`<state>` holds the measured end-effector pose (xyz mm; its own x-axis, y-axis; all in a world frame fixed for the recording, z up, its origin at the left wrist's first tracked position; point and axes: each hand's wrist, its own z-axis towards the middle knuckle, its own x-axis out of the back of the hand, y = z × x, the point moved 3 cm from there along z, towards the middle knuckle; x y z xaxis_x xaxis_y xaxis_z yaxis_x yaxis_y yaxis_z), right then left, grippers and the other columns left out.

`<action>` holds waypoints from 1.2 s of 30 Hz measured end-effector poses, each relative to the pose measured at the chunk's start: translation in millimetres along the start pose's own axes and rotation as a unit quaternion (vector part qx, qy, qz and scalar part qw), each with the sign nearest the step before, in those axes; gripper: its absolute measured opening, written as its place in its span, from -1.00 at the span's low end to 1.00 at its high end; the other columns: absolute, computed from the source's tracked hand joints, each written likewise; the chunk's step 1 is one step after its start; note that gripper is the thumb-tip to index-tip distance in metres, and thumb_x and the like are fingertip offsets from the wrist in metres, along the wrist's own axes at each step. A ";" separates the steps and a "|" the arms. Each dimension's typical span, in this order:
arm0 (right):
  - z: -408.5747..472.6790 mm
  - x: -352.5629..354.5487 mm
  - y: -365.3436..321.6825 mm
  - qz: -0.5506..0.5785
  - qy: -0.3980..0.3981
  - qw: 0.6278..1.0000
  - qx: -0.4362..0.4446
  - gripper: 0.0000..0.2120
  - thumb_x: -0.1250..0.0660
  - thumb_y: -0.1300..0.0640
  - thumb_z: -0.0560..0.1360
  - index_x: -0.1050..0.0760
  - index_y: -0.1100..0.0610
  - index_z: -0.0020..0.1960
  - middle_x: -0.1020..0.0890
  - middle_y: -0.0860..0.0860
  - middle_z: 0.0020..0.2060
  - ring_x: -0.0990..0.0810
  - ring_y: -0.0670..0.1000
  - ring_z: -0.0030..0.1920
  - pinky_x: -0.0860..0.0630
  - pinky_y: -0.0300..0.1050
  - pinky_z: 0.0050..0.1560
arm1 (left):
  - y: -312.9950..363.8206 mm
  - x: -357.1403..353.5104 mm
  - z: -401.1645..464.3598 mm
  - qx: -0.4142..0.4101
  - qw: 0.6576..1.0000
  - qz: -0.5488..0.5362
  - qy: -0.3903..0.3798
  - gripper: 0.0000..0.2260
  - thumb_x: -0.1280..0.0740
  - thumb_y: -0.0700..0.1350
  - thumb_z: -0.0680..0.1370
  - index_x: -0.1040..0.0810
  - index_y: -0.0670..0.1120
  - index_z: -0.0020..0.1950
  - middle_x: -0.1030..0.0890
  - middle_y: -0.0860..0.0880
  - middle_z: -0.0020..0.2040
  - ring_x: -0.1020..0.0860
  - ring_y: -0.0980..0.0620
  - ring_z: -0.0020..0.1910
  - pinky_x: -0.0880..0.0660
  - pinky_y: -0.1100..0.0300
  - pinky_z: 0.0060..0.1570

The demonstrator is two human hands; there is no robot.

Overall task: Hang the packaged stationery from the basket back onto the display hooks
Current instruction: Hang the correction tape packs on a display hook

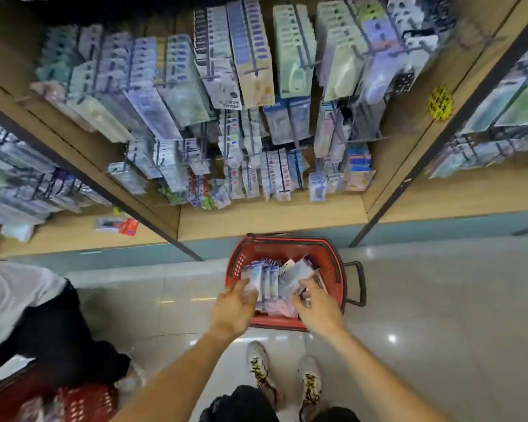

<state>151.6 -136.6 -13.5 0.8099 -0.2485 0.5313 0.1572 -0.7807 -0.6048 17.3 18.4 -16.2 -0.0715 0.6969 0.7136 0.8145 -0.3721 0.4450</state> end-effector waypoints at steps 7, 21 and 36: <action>128.7 -102.2 49.2 -0.031 -0.026 0.998 -0.038 -0.46 -0.27 -0.13 0.62 -0.29 0.02 0.54 -0.59 0.07 0.34 -0.56 0.17 0.33 -0.49 0.05 0.31 | -45.5 -84.1 108.5 -0.041 0.986 0.153 -0.050 -0.53 -0.09 0.09 0.72 -0.23 0.02 0.63 -0.43 -0.13 0.53 -0.41 -0.17 0.47 -0.36 0.00 0.43; 383.2 -275.0 154.2 0.021 0.013 1.000 -0.007 -0.63 -0.34 -0.13 0.55 -0.50 0.05 0.26 -0.68 0.07 0.11 -0.65 0.16 0.15 -0.57 0.00 0.12 | -184.2 -253.0 345.7 0.129 0.990 -0.009 0.050 -0.59 -0.02 0.03 0.73 -0.34 -0.19 0.45 -0.46 -0.37 0.39 -0.48 -0.38 0.36 -0.38 -0.16 0.35; 424.1 -261.6 178.3 0.117 0.078 0.990 0.002 -0.44 -0.60 -0.03 0.34 -0.37 0.04 0.18 -0.66 -0.01 0.04 -0.65 0.08 0.08 -0.59 0.09 0.14 | -212.7 -259.6 386.7 0.024 0.982 -0.129 0.136 -0.52 -0.10 0.22 0.66 -0.40 0.05 0.51 -0.44 -0.19 0.48 -0.33 -0.21 0.49 -0.27 -0.10 0.48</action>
<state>207.4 32.4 -511.9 0.7272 -0.5087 0.4609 -0.0230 -0.6891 -0.7243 85.2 153.8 -505.4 -0.4245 0.5718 0.7020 0.7750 -0.1713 0.6083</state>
